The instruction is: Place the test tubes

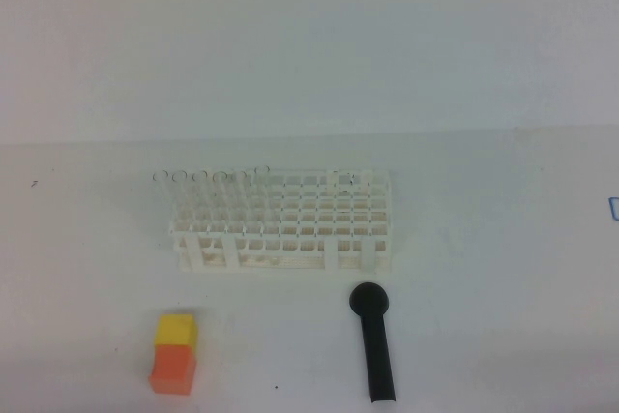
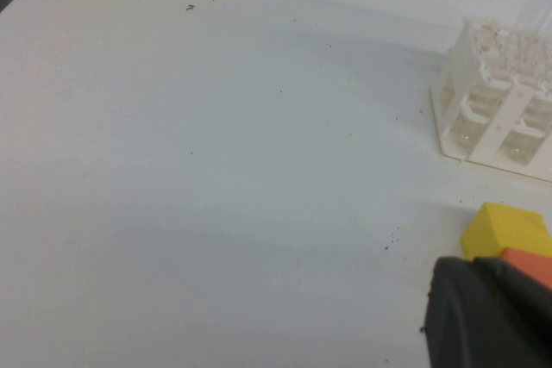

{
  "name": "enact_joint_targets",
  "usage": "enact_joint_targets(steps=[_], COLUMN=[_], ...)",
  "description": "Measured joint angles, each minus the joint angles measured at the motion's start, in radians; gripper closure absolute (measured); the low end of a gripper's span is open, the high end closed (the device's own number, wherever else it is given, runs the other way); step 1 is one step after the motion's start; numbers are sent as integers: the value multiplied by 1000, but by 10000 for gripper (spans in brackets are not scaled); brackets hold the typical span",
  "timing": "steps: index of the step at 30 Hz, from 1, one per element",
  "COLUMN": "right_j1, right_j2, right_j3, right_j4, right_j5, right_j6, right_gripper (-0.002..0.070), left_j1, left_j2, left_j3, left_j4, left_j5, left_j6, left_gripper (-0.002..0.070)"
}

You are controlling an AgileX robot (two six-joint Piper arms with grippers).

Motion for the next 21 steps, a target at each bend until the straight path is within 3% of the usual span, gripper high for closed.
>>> enact_joint_targets(steps=[21], right_j1=[0], right_j2=[0], right_j3=[-2], right_j4=[0], right_j5=[7], right_j6=[-17], right_gripper=[678], left_j1=[0], left_j2=[0], left_j3=[0], left_j4=[0], left_j5=[0], left_j6=[0], left_gripper=[676])
